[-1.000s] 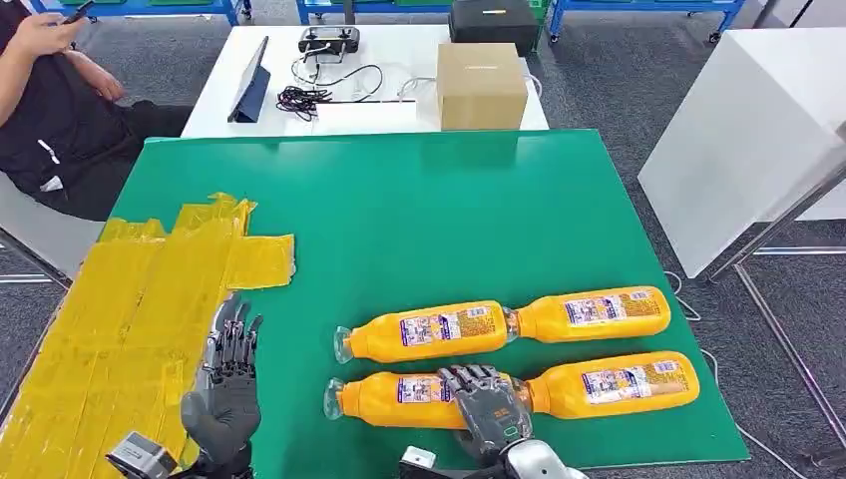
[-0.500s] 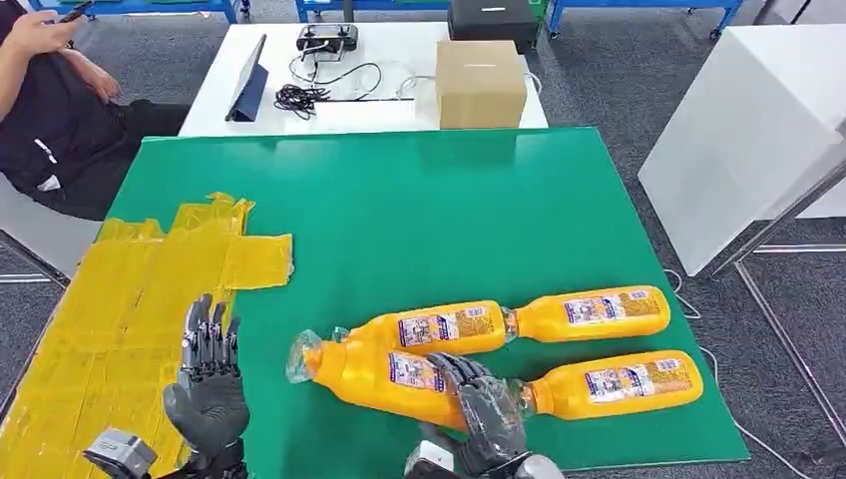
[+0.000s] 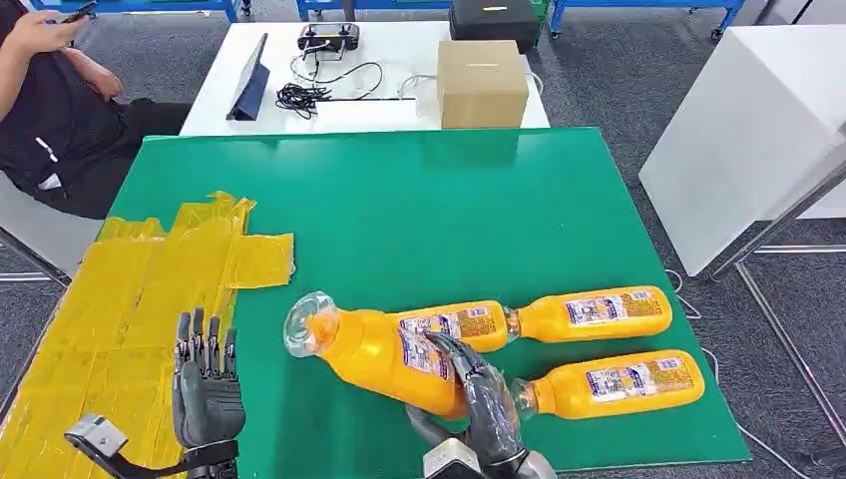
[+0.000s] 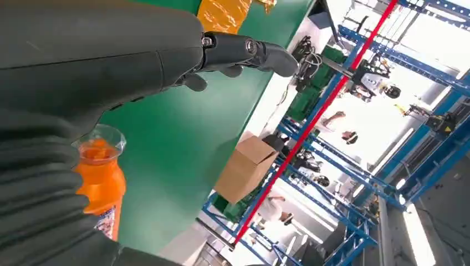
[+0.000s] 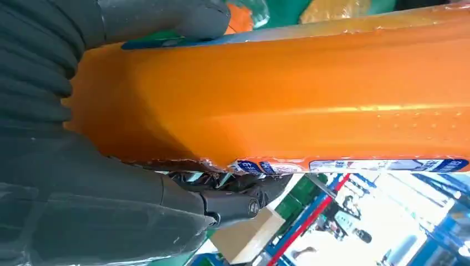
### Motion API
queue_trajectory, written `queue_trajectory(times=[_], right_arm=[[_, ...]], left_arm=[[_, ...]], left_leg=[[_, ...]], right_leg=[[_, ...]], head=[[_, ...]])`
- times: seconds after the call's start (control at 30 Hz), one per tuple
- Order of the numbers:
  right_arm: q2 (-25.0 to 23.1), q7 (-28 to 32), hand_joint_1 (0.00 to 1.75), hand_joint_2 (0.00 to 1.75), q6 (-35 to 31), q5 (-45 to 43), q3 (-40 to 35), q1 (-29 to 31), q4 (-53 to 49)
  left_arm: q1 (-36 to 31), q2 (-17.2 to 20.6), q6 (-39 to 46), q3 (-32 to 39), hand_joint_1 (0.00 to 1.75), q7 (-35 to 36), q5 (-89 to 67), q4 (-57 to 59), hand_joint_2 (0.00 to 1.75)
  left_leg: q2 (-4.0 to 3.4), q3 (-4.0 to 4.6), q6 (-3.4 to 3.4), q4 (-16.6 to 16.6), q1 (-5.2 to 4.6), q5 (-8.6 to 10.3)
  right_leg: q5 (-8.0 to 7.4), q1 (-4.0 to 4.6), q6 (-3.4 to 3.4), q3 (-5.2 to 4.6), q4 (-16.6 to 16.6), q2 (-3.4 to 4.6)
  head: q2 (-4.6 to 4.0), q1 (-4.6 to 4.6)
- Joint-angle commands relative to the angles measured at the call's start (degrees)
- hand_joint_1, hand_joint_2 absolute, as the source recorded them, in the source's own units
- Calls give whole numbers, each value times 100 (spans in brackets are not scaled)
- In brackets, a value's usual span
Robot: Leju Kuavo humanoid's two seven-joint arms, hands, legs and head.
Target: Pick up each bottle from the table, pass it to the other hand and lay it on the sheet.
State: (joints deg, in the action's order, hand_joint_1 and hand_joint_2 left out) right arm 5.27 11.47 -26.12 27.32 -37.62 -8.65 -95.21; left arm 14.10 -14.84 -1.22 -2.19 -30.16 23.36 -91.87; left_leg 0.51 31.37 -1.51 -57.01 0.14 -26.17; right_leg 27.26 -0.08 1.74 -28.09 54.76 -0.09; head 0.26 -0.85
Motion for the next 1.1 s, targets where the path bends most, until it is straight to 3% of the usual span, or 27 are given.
queue_trajectory(times=[0.03, 0.27, 0.53, 1.0, 1.1], right_arm=[[-559, 294, 175, 175, 72, -147, 410, 340, 457], [-850, 335, 175, 175, 261, -45, 614, 732, 1116], [-1182, 343, 175, 175, 672, -18, 358, 1499, 2063], [-1182, -32, 175, 175, 908, 459, -169, 1754, 2237], [-1198, -324, 175, 175, 1033, 1043, -541, 1997, 2419]], left_arm=[[-244, 203, -522, -339, 0, 167, 436, 449, 175], [-297, 388, -1090, -699, 0, 144, 601, 615, 175], [-457, 489, -1767, -1005, 0, 108, 666, 755, 175], [-432, 474, -1956, -912, 0, 14, 643, 696, 175], [-412, 450, -2109, -801, 0, 1, 668, 642, 175]], left_leg=[[-7, -3, 7, 6, 1, 3], [-10, -12, 6, 14, 4, 6], [-17, -9, 9, 12, 6, 7], [-11, -2, 8, 9, 6, 5], [-18, -1, 7, 7, 6, 4]], right_leg=[[-4, 1, -2, 1, -4, 4], [-8, 3, -1, 10, -13, 7], [-10, 5, -1, 8, -10, 13], [-7, 5, 0, 4, -7, 7], [-8, 4, 1, 1, -6, 14]], head=[[0, 0], [0, 0], [0, 0], [0, 0], [0, 0]])
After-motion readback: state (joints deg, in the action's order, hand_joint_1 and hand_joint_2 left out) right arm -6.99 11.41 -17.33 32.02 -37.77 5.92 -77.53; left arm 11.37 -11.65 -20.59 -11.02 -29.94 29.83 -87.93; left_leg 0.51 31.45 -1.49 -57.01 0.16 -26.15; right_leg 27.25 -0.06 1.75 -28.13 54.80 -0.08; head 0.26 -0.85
